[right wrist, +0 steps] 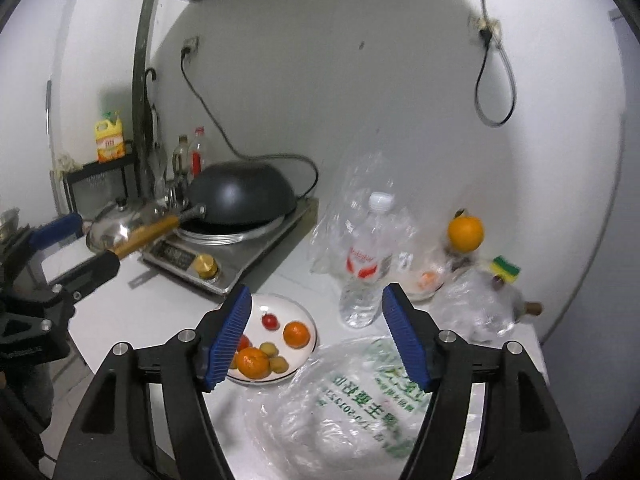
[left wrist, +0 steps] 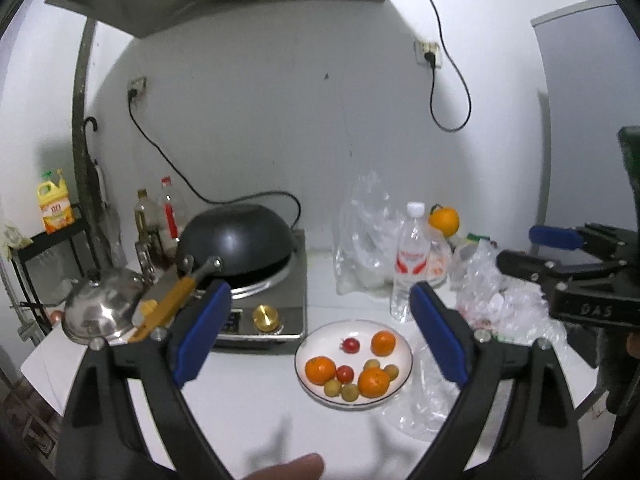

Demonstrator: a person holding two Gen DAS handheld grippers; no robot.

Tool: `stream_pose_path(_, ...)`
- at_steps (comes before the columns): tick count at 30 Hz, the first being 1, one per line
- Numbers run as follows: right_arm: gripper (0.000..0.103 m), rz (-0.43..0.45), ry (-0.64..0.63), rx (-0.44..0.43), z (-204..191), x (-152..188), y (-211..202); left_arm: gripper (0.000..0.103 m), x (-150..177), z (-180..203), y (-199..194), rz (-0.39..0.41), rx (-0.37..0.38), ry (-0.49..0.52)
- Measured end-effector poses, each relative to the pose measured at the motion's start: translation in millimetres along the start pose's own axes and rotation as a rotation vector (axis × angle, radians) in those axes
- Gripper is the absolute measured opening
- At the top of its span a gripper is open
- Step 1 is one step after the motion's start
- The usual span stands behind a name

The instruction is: Organize fruits

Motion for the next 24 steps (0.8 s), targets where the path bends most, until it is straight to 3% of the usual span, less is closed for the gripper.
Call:
stream_pose_path(12,0.073,0.157,0.003,0.088,3,-6,-83,0.097,-23,14,-63,0.123,-0.015,-0.003)
stream_pose_path(24,0.077,0.21,0.005,0.103,-6,0,-121,0.097,-27,11,-108,0.18,-0.048,-0.016)
Point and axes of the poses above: each gripper's, at about its wrist camera, not at the fingertips, and y roughly the way its jaws point, z to its right, x to its underside, the point moved 1 cm from there along y, roughly the way its jaws point, and after that the axes turned 12 degrees about -z, right-handed, at the moved point
